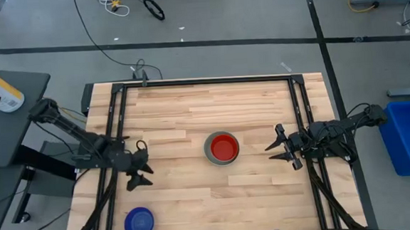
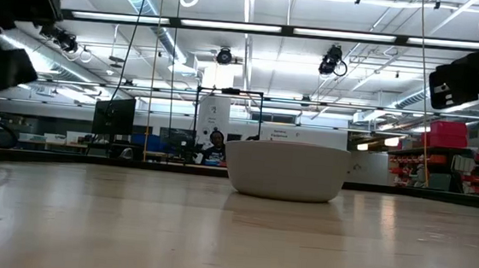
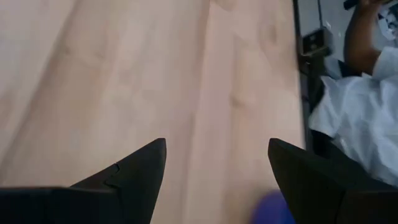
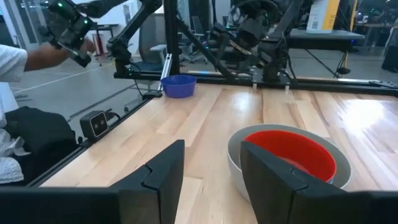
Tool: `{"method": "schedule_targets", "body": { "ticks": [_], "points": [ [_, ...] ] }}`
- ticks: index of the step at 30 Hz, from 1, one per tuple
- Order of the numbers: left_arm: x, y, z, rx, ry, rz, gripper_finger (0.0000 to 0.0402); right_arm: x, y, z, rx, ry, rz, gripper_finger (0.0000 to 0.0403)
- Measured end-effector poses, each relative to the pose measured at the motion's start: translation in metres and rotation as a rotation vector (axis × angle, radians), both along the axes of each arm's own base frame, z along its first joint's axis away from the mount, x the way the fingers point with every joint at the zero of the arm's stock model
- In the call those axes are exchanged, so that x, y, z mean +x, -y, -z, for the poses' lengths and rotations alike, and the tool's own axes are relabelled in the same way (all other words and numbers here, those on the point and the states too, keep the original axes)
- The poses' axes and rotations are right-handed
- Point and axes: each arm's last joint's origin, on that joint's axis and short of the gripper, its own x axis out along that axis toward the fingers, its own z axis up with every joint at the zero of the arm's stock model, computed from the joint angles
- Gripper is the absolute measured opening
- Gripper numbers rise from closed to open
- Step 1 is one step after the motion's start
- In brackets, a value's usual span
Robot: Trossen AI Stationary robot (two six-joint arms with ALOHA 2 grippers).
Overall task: Nest bowls inside each other
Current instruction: Stack the blue bowl on top of the red bowl
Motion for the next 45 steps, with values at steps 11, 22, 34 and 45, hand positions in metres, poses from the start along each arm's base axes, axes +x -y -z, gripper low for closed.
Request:
{"method": "schedule_targets", "body": {
  "ticks": [11,22,34,45],
  "points": [
    [-0.011,0.060,0.006,-0.053,-0.275,0.080,0.0293,0.000,0.000,0.000,0.001,0.000,-0.008,0.0163],
    [-0.002,0.130,0.019,-0.027,-0.333,0.087,0.0293,0.000,0.000,0.000,0.001,0.001,-0.008,0.0164],
    [0.005,0.142,0.044,0.045,-0.405,0.001,0.0260,0.000,0.000,0.000,-0.011,0.005,-0.007,0.0167],
    [0.008,0.139,0.042,0.143,-0.273,0.003,0.0015,0.000,0.000,0.000,-0.012,0.005,-0.007,0.0162]
  ]
}}
